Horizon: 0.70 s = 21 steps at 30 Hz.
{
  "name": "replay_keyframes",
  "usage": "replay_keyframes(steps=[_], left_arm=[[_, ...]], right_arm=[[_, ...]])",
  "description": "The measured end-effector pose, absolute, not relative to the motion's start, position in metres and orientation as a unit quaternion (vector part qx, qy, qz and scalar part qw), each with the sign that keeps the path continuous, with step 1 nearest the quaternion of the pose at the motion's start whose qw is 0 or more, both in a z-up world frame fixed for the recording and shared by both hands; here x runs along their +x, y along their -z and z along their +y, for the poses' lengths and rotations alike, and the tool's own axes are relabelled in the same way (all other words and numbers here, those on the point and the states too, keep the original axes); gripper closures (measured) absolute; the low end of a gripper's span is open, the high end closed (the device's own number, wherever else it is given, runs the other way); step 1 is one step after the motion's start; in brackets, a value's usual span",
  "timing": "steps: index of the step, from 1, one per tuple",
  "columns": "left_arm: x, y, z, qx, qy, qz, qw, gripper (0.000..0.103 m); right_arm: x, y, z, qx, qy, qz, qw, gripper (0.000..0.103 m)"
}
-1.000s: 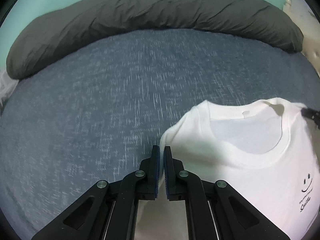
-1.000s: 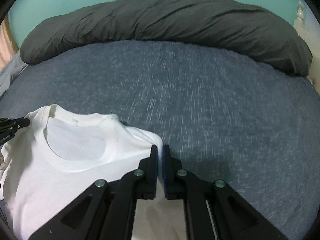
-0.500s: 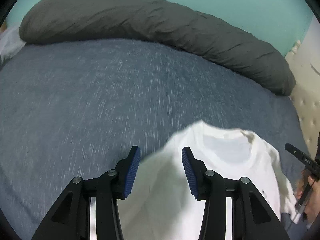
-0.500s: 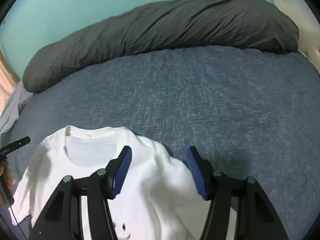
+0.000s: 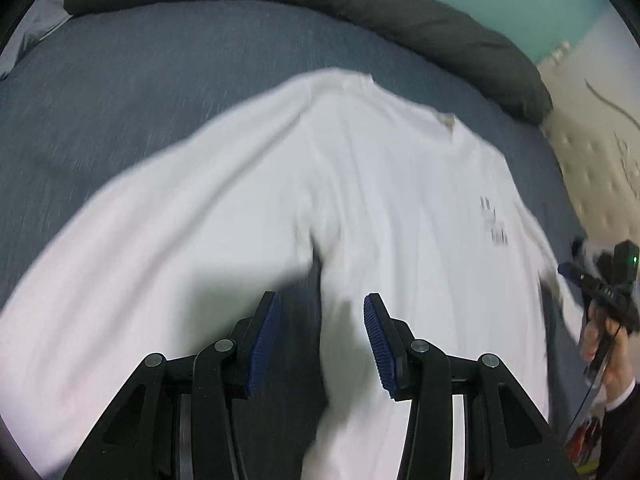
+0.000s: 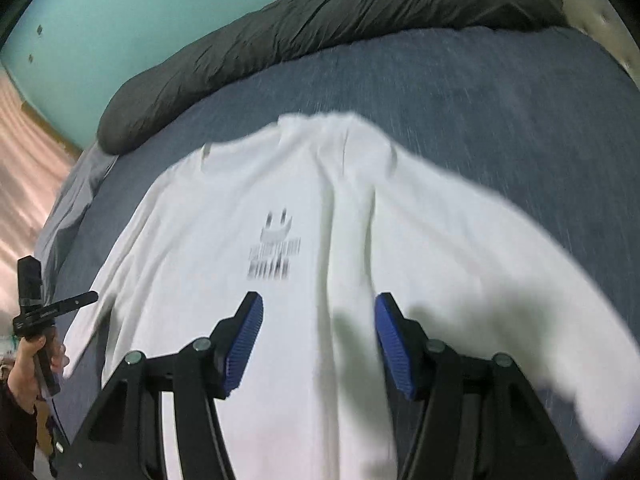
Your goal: Fold clothes
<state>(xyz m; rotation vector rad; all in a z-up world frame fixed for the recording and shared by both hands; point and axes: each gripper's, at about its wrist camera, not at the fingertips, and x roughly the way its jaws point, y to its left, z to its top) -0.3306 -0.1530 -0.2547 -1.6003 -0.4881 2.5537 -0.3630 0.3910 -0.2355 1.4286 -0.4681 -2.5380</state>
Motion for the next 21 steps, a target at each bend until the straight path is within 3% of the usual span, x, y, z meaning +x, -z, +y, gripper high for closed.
replay_keyframes(steps=[21], left_arm=[[-0.16,0.244,-0.134,-0.552,-0.818,-0.16,0.034,0.055]], right_arm=[[-0.165,0.241,0.412,0.518,0.82,-0.226,0.091,0.043]])
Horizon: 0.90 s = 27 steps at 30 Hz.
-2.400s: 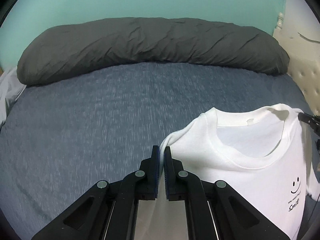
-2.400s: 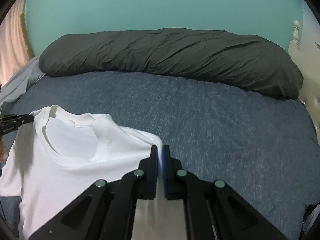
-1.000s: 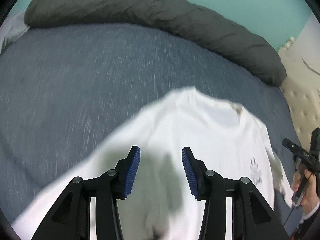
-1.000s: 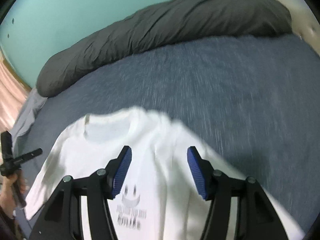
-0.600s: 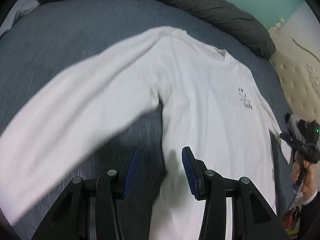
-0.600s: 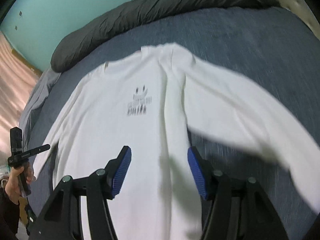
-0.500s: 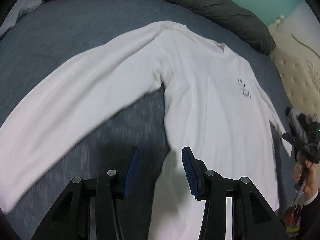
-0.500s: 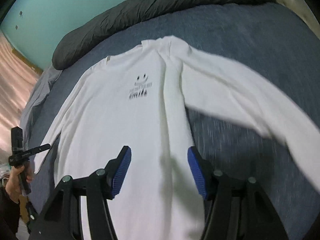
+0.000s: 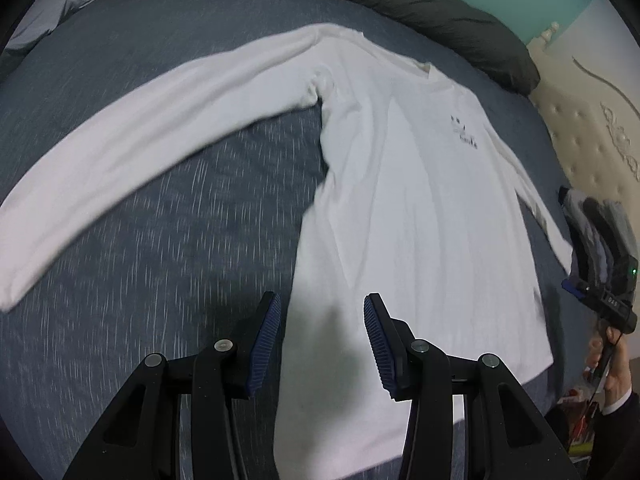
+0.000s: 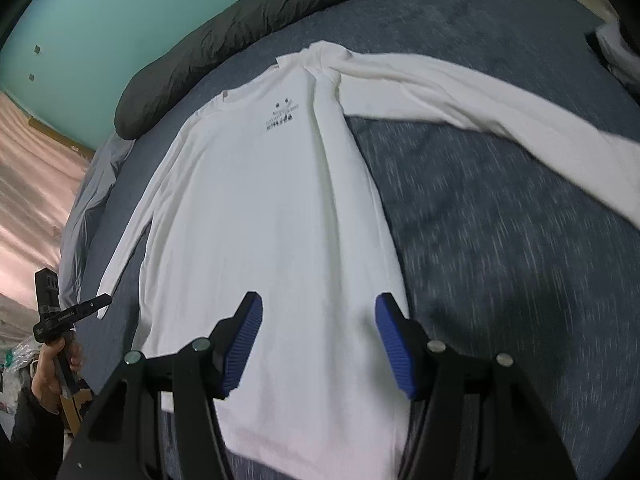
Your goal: Fold clothes
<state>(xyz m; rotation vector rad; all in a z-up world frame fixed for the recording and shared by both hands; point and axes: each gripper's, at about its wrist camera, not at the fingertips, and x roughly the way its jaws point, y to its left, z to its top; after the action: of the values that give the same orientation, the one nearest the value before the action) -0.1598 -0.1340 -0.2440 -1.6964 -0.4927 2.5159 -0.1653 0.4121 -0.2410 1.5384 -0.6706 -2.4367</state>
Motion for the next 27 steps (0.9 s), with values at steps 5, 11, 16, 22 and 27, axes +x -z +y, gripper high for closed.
replay_keyframes(steps=[5,11,16,22,27], left_arm=[[-0.136,0.252,-0.131,-0.565,-0.809,-0.156,0.031,0.055],[-0.113,0.25,-0.131,-0.567,-0.809,-0.153,0.025,0.055],[-0.099,0.243,-0.133,-0.564,-0.811,-0.152,0.024,0.053],[-0.088,0.247,-0.135,-0.57,-0.806,-0.157,0.023,0.051],[-0.079,0.257,-0.137,-0.58,-0.799,-0.16,0.022,0.051]], right_arm=[[-0.137,0.25,0.415,0.545,0.804,-0.222,0.082,0.043],[-0.11,0.26,0.411,0.575,0.791,-0.195,0.076,0.048],[-0.093,0.27,0.403,0.6,0.779,-0.167,0.071,0.06],[-0.08,0.286,0.411,0.621,0.765,-0.165,0.05,0.069],[-0.072,0.294,0.416,0.621,0.763,-0.169,0.057,0.092]])
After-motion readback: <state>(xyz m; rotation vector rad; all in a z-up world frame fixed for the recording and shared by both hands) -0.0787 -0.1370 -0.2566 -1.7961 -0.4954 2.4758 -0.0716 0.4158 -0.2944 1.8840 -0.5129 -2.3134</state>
